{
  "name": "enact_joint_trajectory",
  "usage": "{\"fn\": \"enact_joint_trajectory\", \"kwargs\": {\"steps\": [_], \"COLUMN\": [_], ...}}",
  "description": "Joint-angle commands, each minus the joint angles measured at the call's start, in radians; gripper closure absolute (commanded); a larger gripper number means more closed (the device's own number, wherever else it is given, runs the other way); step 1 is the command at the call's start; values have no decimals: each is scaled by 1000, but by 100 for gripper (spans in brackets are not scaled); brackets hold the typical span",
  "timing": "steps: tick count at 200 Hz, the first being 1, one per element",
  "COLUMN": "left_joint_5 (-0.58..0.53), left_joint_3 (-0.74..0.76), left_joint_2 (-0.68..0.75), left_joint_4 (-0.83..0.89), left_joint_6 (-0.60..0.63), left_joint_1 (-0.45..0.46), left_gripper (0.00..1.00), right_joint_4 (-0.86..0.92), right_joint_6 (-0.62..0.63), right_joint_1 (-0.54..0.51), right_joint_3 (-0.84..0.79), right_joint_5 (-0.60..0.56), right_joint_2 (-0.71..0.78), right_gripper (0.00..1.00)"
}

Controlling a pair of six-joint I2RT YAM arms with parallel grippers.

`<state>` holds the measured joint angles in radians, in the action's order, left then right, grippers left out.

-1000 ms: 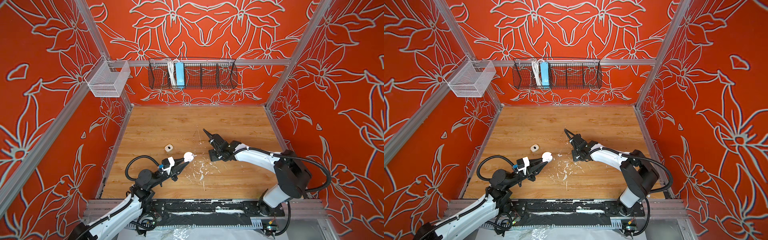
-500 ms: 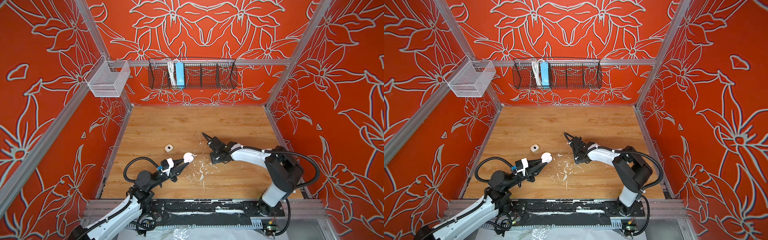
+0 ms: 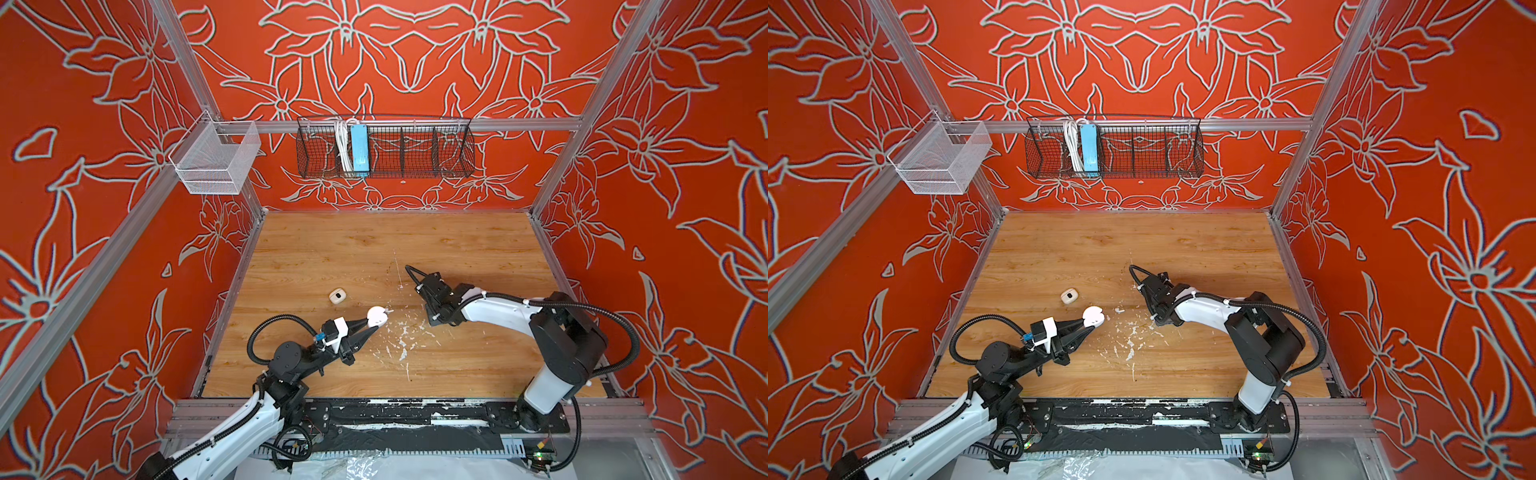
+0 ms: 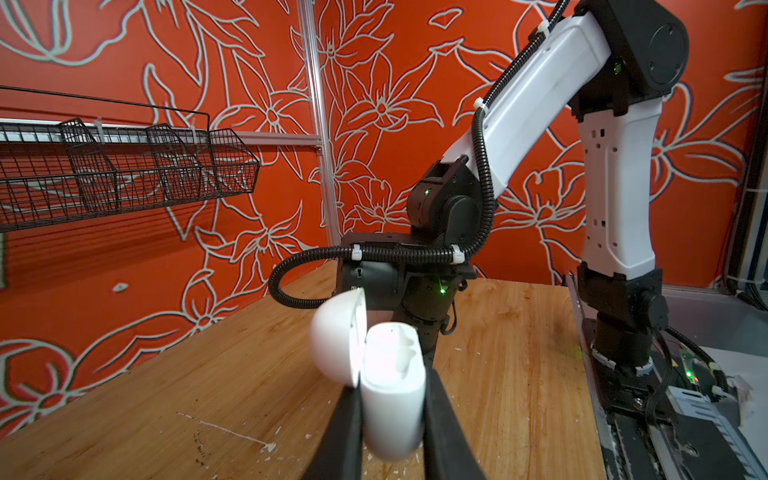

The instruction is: Insert the wireless bluetooth earbuds into the charging case

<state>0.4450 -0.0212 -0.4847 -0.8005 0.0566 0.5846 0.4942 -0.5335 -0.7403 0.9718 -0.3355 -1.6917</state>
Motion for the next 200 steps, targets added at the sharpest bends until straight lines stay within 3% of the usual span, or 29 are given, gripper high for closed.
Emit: {"fn": "enact_joint_trajectory", "kwargs": {"steps": [1, 31, 77, 104, 126, 200], "left_joint_5": [-5, -8, -7, 2, 24, 48], "left_joint_3": [-17, -19, -17, -19, -34, -57], "left_joint_2": [14, 15, 14, 14, 8, 9], "left_joint_4": [-14, -11, -13, -16, 9, 54], "left_joint_6": [15, 17, 17, 18, 36, 75], "left_joint_1": [8, 11, 13, 13, 18, 41], "left_gripper": [100, 100, 100, 100, 100, 100], "right_joint_4": [14, 3, -20, -66, -39, 31], "right_joint_6": [-26, -33, -54, -56, -57, -41], "right_joint_1": [0, 0, 0, 3, 3, 3], "right_joint_3": [-16, -23, -67, -72, -22, 107], "right_joint_5": [-34, -22, -12, 65, 120, 140], "right_joint_2": [3, 30, 202, 263, 241, 33], "right_gripper": [39, 43, 45, 44, 47, 50]}}
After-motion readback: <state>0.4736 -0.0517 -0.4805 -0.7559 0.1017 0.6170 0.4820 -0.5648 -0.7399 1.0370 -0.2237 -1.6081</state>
